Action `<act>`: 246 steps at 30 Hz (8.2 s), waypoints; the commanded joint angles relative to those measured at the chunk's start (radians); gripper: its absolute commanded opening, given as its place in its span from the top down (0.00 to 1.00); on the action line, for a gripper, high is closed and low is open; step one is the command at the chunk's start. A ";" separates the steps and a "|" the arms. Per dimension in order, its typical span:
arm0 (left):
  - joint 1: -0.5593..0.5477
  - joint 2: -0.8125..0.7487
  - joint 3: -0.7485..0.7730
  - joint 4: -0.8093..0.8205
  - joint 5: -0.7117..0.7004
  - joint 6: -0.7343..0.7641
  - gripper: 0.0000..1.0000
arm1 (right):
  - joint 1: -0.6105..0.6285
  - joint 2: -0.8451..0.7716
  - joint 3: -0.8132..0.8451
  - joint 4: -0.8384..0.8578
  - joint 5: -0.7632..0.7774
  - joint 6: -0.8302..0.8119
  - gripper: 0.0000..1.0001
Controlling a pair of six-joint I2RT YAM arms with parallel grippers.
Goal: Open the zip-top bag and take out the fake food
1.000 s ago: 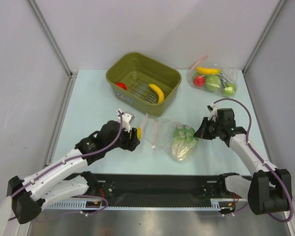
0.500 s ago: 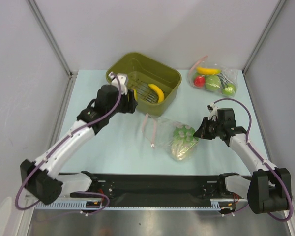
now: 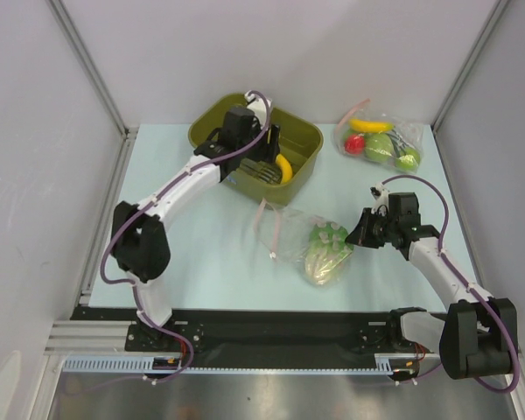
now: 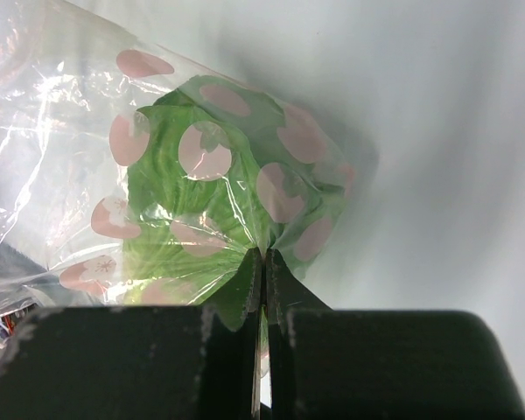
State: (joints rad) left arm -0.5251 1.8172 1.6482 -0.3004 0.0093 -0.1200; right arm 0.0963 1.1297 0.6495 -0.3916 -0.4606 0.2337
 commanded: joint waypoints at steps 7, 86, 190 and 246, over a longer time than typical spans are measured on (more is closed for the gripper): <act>0.010 0.041 0.090 0.026 0.090 0.028 0.14 | -0.015 0.004 0.036 0.010 -0.009 -0.004 1.00; -0.285 0.033 -1.031 1.441 0.666 -0.532 0.40 | 0.056 -0.016 -0.010 0.000 0.023 0.065 1.00; -0.161 -0.727 -1.097 0.504 0.396 -0.311 1.00 | -0.116 -0.033 0.124 0.014 0.088 0.035 0.96; -0.098 -0.972 -1.231 0.521 0.030 -0.665 1.00 | 0.349 0.007 -0.154 0.501 -0.187 0.366 1.00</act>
State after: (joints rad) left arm -0.6624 0.8879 0.4213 0.2134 0.0875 -0.8028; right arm 0.5030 1.1709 0.4583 0.2279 -0.6285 0.6838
